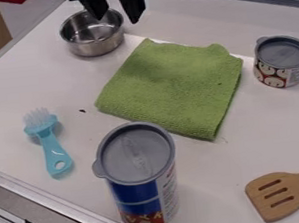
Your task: Moved the green cloth to the top center of the table between two pots
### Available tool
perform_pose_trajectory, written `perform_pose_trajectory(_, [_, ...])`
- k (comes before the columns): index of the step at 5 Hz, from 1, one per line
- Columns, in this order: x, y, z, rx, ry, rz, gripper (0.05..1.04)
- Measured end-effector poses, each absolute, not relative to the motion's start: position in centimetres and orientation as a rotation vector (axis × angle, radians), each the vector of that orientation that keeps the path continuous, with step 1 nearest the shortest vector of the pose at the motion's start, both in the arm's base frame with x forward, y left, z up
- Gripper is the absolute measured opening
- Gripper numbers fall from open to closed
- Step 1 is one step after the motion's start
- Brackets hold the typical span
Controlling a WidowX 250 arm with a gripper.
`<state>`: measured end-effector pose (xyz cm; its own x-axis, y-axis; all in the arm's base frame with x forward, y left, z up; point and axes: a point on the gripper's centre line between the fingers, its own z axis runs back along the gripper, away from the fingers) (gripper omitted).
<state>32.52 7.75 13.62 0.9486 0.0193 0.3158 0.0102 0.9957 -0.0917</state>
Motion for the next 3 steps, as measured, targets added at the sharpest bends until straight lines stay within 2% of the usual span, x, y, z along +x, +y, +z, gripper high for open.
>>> perform_pose_trajectory(3, [29.7, 4.8, 11.2, -0.135, -0.177, -0.017, 0.968])
